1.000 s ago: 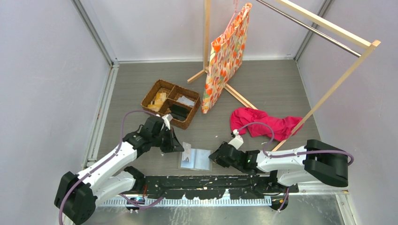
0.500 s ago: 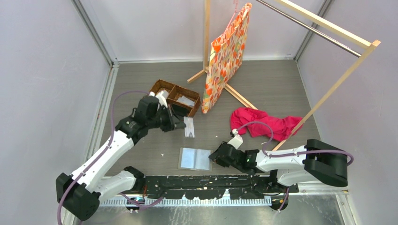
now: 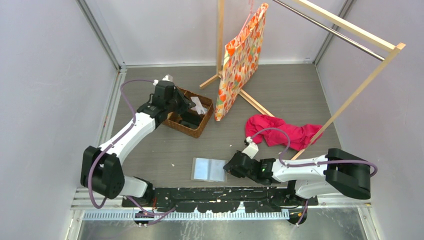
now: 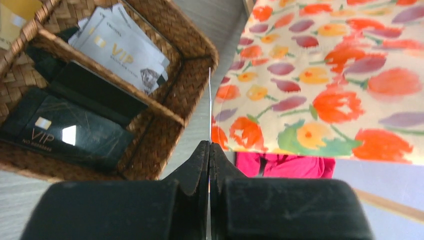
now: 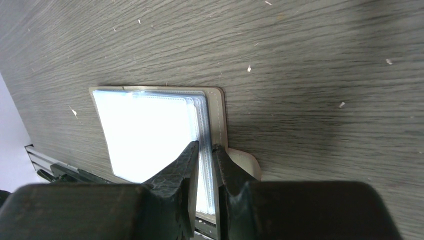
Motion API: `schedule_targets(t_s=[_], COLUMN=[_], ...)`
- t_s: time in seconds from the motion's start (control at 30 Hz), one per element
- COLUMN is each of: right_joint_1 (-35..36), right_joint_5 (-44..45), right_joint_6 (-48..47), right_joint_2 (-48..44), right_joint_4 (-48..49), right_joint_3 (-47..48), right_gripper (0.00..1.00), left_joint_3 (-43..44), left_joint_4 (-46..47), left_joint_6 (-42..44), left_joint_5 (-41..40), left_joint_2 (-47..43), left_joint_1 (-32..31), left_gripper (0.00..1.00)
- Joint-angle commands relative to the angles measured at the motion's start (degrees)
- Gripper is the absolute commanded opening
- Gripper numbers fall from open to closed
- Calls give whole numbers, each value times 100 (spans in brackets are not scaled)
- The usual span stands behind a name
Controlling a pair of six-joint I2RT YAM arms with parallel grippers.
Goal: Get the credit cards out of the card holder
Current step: Place the credit card in the storage box.
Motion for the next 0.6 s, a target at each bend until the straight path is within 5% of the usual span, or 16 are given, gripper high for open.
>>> schedule_targets(t_s=[0.0,0.37,0.57], right_joint_1=[19,21,37], right_joint_5=[250,210,219], right_joint_6=[-242,-228,-169], right_joint_2=[49,129,105], right_joint_4=[-1067,-1100,-1100], right_joint_3=[-116,-59,-86], right_gripper=[22,22,22], left_joint_3=[7,-975,-1223], left_joint_4=[1038,3081,3197], left_joint_6=[-474,-1641,-1850], left_joint_5=[-691,-1486,-1790], left_joint_2=[129,774,943], left_joint_1=[42,38,37], left_gripper=[1,1,1])
